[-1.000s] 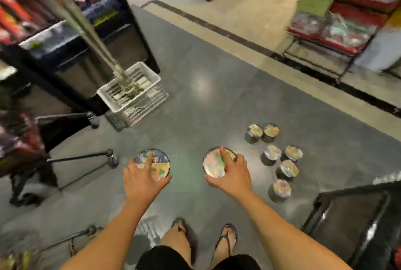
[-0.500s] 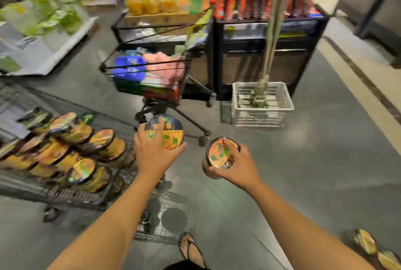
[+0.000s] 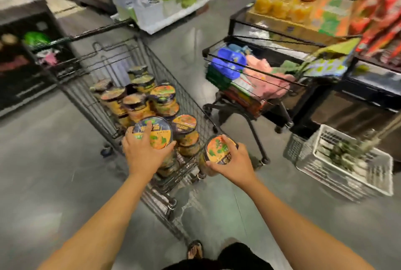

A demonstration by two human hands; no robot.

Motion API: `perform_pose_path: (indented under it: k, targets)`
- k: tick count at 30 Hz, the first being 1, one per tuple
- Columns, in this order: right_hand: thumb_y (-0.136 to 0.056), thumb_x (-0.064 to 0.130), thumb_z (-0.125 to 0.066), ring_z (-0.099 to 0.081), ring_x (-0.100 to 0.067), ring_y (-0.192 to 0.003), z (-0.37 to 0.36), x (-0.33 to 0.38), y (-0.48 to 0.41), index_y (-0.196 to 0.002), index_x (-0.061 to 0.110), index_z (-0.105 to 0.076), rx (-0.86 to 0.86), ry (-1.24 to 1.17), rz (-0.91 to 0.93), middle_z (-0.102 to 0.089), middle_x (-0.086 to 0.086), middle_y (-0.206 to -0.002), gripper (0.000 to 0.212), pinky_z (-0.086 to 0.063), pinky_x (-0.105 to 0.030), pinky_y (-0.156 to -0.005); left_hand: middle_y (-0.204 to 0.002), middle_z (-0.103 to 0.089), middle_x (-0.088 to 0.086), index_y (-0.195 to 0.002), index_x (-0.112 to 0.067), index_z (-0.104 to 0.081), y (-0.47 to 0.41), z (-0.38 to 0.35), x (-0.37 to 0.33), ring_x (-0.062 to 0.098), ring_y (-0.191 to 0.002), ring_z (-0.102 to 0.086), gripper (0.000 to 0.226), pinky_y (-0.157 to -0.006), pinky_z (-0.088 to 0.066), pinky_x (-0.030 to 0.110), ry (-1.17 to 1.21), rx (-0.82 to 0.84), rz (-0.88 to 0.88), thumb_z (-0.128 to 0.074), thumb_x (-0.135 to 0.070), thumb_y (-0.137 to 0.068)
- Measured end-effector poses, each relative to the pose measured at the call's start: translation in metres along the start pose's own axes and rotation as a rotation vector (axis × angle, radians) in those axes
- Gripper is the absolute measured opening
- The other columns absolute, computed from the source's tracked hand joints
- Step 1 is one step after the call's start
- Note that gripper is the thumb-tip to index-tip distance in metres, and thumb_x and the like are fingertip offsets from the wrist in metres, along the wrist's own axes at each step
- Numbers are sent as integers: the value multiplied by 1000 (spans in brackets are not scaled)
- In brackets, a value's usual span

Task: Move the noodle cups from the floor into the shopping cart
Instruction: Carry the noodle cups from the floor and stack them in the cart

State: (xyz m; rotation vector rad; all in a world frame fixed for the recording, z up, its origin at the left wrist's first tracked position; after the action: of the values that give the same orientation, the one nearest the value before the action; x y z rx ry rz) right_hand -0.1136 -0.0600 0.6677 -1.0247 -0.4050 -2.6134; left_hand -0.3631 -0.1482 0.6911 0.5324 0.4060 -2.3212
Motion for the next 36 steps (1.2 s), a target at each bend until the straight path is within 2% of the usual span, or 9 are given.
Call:
perform_pose_path:
  k: [7, 13, 17, 21, 25, 28, 31, 36]
  targets:
    - [-61, 73, -71, -43, -26, -122, -10, 20, -82, -146, 41, -29, 105, 51, 74, -37, -4, -122, 100, -39, -37, -105, -152, -19, 11, -146, -37, -36, -25, -16, 24, 36, -140, -15, 99, -114, -27, 51, 15, 46, 187, -59, -84, -62]
    - [-60, 73, -71, -43, -29, -124, -8, 39, -166, -146, 38, -32, 222, 112, 176, -38, -8, -125, 101, -38, -36, -107, -149, -24, 11, -146, -35, -37, -53, -32, 15, 34, -136, -20, 96, -113, -24, 46, 11, 42, 313, -64, -78, -65]
    - [-64, 72, -71, -41, -31, -126, -11, 59, -218, -148, 38, -29, 309, 206, 221, -37, -12, -129, 100, -35, -35, -106, -145, -29, 15, -146, -33, -40, -66, -43, 10, 34, -132, -26, 103, -109, -30, 45, -6, 65, 379, -63, -83, -59]
    - [-65, 73, -70, -41, -32, -124, -24, 78, -253, -148, 39, -28, 390, 277, 303, -38, -13, -127, 99, -36, -37, -105, -150, -26, 17, -147, -32, -39, -74, -49, 1, 35, -136, -24, 99, -111, -29, 44, -82, 87, 445, -67, -77, -63]
    - [-62, 79, -66, -41, -33, -123, -41, 88, -272, -148, 39, -27, 444, 379, 394, -37, -13, -129, 102, -38, -39, -103, -149, -27, 17, -146, -33, -40, -74, -59, 0, 35, -136, -24, 99, -111, -29, 43, -126, 115, 462, -65, -80, -62]
    - [-62, 86, -57, -38, -35, -127, -51, 86, -276, -150, 39, -23, 501, 514, 475, -36, -16, -135, 105, -40, -40, -103, -148, -27, 18, -145, -34, -40, -67, -69, -1, 37, -133, -26, 100, -109, -31, 43, -160, 164, 439, -56, -84, -59]
    - [-63, 88, -52, -31, -35, -134, -56, 78, -274, -151, 39, -19, 541, 574, 460, -27, -17, -144, 106, -37, -41, -108, -150, -25, 19, -146, -35, -38, -61, -76, 0, 38, -134, -26, 101, -109, -31, 46, -198, 179, 424, -48, -87, -60]
    - [-62, 90, -50, -33, -33, -132, -56, 71, -275, -151, 39, -18, 531, 555, 452, -28, -14, -139, 108, -37, -42, -108, -151, -24, 19, -148, -37, -33, -57, -78, -1, 38, -136, -25, 108, -108, -32, 47, -236, 197, 426, -35, -94, -56]
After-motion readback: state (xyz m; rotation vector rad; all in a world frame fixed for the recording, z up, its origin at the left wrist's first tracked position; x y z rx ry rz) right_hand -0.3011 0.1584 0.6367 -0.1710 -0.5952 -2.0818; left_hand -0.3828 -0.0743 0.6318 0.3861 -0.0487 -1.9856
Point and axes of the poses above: each hand's wrist, its own y-axis away from the middle knuckle, its own z-axis out of the back of the hand, x = y × z, the point moved 1 cm from there along -y, towards the middle knuckle
